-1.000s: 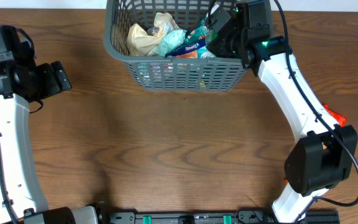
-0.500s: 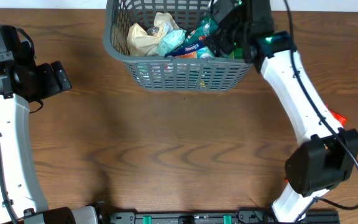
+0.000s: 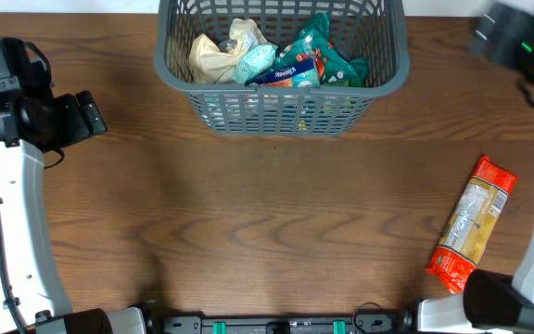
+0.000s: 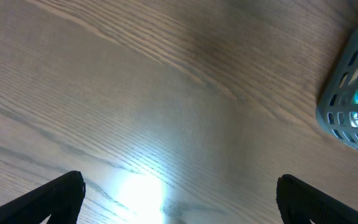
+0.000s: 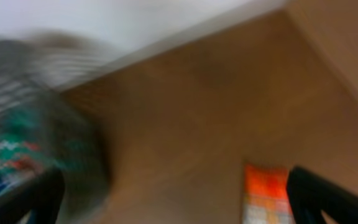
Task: Pack container
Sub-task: 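Withdraw the right gripper back toward the pasta pack, then grasp the spaghetti pack near its red end with the right gripper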
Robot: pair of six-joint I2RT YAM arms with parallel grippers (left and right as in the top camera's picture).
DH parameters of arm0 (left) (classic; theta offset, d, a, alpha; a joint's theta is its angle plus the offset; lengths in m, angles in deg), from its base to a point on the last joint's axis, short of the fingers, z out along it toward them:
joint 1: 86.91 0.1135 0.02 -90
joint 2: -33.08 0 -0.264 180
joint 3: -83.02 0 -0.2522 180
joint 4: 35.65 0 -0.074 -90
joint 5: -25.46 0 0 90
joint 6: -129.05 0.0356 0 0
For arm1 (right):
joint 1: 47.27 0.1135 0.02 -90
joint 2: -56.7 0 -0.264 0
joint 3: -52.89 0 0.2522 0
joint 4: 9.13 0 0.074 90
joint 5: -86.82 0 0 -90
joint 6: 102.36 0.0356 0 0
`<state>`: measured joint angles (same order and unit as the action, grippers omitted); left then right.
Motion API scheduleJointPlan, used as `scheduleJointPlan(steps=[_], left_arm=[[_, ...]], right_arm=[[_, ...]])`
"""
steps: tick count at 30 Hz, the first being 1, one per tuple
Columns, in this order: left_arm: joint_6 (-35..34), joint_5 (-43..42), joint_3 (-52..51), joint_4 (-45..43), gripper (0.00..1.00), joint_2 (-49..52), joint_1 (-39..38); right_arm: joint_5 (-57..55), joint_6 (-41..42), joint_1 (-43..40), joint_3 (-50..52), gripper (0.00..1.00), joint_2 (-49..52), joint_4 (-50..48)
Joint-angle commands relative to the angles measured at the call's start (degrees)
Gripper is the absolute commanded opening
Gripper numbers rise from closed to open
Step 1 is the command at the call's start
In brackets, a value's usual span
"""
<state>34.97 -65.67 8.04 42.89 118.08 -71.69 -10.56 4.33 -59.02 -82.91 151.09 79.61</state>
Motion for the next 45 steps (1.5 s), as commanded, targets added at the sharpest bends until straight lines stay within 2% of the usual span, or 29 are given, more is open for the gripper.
scheduleJointPlan(steps=[1, 8, 14, 22, 28, 45], left_arm=[[0.42, 0.07, -0.09, 0.04, 0.99, 0.09, 0.24], [0.39, 0.07, -0.09, 0.04, 0.99, 0.09, 0.24], [0.42, 0.07, -0.09, -0.94, 0.99, 0.09, 0.24], [0.39, 0.07, -0.09, -1.05, 0.99, 0.09, 0.24], [0.39, 0.07, -0.09, -1.07, 0.99, 0.09, 0.24], [0.42, 0.07, -0.09, -2.12, 0.99, 0.09, 0.24]], right_arm=[[-1.79, 10.99, -5.57, 0.48, 0.99, 1.09, 7.15], [-1.84, 14.38, -14.86, 1.38, 0.99, 1.14, 21.14], [-1.79, 10.45, -19.21, 8.9, 0.99, 1.11, 21.75], [2.16, 0.2, -19.45, 28.28, 0.99, 1.11, 13.0], [1.64, -3.1, -19.47, 40.5, 0.99, 1.11, 7.21], [0.74, -7.26, -23.5, 57.05, 0.99, 1.11, -9.99]])
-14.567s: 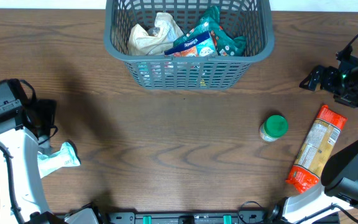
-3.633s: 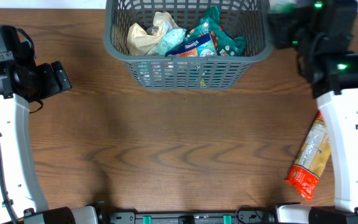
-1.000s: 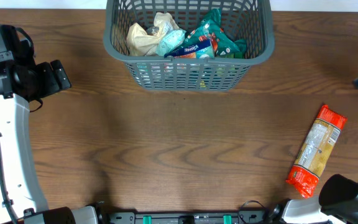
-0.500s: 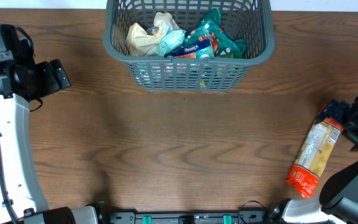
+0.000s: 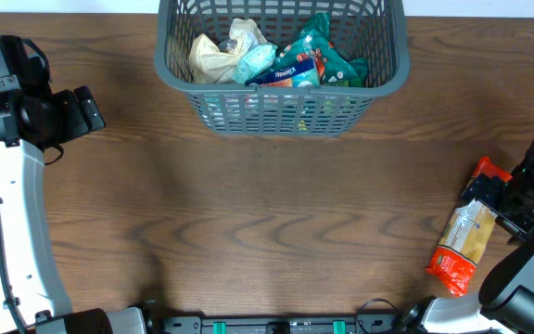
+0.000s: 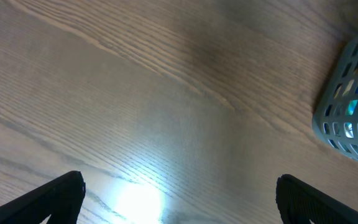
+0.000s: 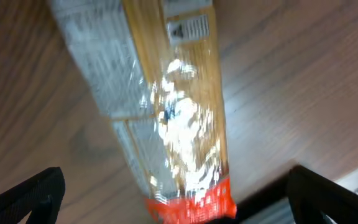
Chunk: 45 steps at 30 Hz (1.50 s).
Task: Pack container
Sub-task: 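Grasp the spaghetti pack near its red end with the right gripper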
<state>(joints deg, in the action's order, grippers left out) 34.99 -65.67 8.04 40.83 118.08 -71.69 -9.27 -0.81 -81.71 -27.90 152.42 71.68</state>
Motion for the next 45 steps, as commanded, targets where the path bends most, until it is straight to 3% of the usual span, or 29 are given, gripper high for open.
scheduleJointPlan(steps=[1, 16, 22, 33, 40, 43, 45], left_arm=[[0.39, 0.07, -0.09, -0.09, 0.99, 0.09, 0.24], [0.39, 0.07, -0.09, -0.24, 0.98, 0.09, 0.24], [0.37, 0.07, -0.09, -0.22, 0.99, 0.09, 0.24], [0.35, 0.07, -0.09, -0.17, 0.99, 0.09, 0.24], [0.37, 0.07, -0.09, 0.0, 0.99, 0.09, 0.24], [0.37, 0.07, -0.09, 0.02, 0.99, 0.09, 0.24], [0.35, 0.07, -0.09, 0.04, 0.99, 0.09, 0.24]], right_arm=[[-0.57, -2.75, -0.83, 2.93, 0.99, -0.22, -3.54], [-0.55, -4.0, -0.83, 17.22, 0.99, -0.22, -27.78], [-0.5, -3.93, -0.83, 21.27, 0.95, -0.2, -34.84], [0.55, -2.32, -0.79, 23.76, 0.64, -0.2, -40.68], [1.4, -0.87, -0.76, 23.76, 0.31, -0.22, -41.66], [3.58, -0.81, -0.74, 23.47, 0.01, -0.24, -42.16], [5.44, 0.42, -0.72, 22.73, 0.01, -0.26, -42.12]])
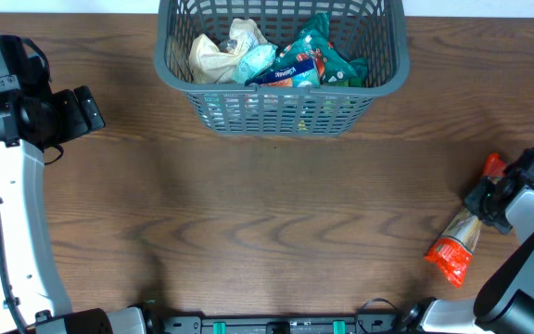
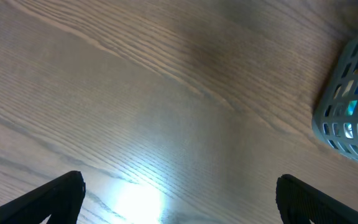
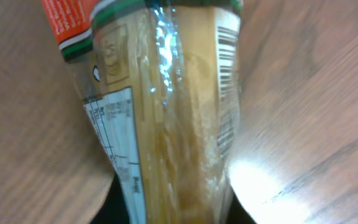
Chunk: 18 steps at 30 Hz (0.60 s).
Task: Pack container
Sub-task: 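Grasp the spaghetti pack near its red end with the right gripper, then lift the spaghetti pack and lay it into the basket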
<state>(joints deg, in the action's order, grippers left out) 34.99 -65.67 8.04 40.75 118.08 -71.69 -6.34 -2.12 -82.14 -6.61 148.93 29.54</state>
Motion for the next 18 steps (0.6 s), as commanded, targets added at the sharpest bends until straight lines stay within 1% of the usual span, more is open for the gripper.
scheduleJointPlan(steps=[1, 5, 8, 14, 18], left_arm=[[0.37, 0.07, -0.09, 0.24, 0.99, 0.09, 0.24], [0.37, 0.07, -0.09, 0.42, 0.99, 0.09, 0.24], [0.37, 0.07, -0.09, 0.5, 0.99, 0.09, 0.24], [0.37, 0.07, -0.09, 0.55, 0.99, 0.09, 0.24], [0.37, 0.04, -0.09, 0.72, 0.99, 0.09, 0.24]], right_arm=[[3.28, 2.4, -0.28, 0.92, 0.01, 3.23, 0.22], [6.16, 3.67, -0.22, -2.64, 0.01, 2.29, 2.38], [6.86, 3.45, 0.76, -7.52, 0.01, 0.52, 5.03], [6.84, 1.27, 5.97, -22.14, 0.01, -4.0, 11.67], [6.64, 0.42, 11.47, -34.84, 0.01, -6.32, 15.54]])
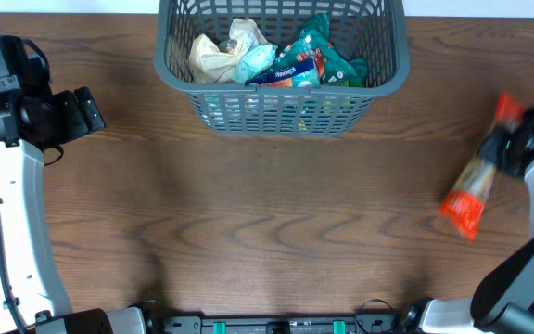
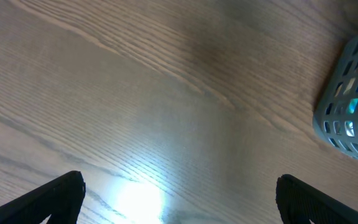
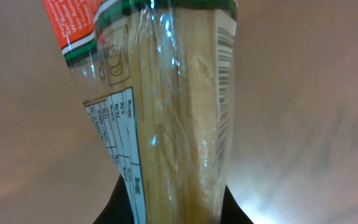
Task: Pack container
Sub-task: 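Lift the spaghetti pack and lay it into the basket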
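Note:
A grey mesh basket [image 1: 281,111] stands at the table's far middle, holding several snack bags [image 1: 295,57]. At the right edge, my right gripper [image 1: 513,139] is shut on a long spaghetti packet [image 1: 476,184] with orange-red ends, held tilted above the table. In the right wrist view the spaghetti packet [image 3: 173,118] fills the frame between the dark fingers [image 3: 118,202]. My left gripper [image 2: 179,205] hangs open over bare wood at the far left, with a corner of the basket [image 2: 353,112] in its view.
The left arm's white link [image 1: 12,223] runs down the table's left side. The right arm's white link runs along the right edge. A black rail [image 1: 276,325] lies along the front edge.
My right gripper has lifted the spaghetti packet off the table and carried it farther from the front edge. The left arm has not moved.
The spaghetti packet lay flat at the right front while my right gripper was up at the far right corner. Then the gripper was down over the packet, then shut on it with the packet tipped up. Now the packet is held in the air.

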Robot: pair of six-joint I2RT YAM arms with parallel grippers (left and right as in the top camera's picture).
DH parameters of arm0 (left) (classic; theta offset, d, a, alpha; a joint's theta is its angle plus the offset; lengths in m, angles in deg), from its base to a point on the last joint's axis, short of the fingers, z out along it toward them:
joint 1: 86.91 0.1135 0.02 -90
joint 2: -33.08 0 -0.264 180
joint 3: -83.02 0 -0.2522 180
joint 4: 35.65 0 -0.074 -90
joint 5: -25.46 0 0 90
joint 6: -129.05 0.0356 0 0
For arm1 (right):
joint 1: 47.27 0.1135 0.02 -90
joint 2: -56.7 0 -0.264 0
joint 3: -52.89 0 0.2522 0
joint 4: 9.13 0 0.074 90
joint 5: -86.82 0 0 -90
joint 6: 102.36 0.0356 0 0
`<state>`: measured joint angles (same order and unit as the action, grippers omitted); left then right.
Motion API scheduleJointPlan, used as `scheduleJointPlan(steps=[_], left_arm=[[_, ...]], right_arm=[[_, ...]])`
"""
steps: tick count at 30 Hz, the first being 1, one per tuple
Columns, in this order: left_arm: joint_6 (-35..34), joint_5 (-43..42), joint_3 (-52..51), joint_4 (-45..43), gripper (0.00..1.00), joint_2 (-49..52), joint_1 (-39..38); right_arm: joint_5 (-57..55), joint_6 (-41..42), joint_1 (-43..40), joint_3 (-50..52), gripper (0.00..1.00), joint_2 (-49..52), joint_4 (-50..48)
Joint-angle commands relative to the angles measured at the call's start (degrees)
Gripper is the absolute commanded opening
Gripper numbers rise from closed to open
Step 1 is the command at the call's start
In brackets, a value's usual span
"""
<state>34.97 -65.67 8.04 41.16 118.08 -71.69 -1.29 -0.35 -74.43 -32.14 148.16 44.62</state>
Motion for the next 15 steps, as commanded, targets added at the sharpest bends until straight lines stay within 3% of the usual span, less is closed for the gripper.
scheduleJointPlan(steps=[1, 4, 8, 15], left_arm=[[0.39, 0.07, -0.09, 0.31, 0.99, 0.09, 0.24], [0.39, 0.07, -0.09, 0.33, 0.99, 0.09, 0.24], [0.39, 0.07, -0.09, 0.33, 0.99, 0.09, 0.24], [0.39, 0.07, -0.09, 0.31, 0.99, 0.09, 0.24]], right_arm=[[1.57, -2.19, 5.07, -11.74, 0.01, -5.86, 0.81], [2.71, -7.82, 9.88, -19.23, 0.01, -6.58, 1.86], [8.72, -24.83, 18.25, -27.19, 0.02, -6.71, 2.05], [10.19, -47.23, 33.55, -30.69, 0.02, -6.69, -3.96]])
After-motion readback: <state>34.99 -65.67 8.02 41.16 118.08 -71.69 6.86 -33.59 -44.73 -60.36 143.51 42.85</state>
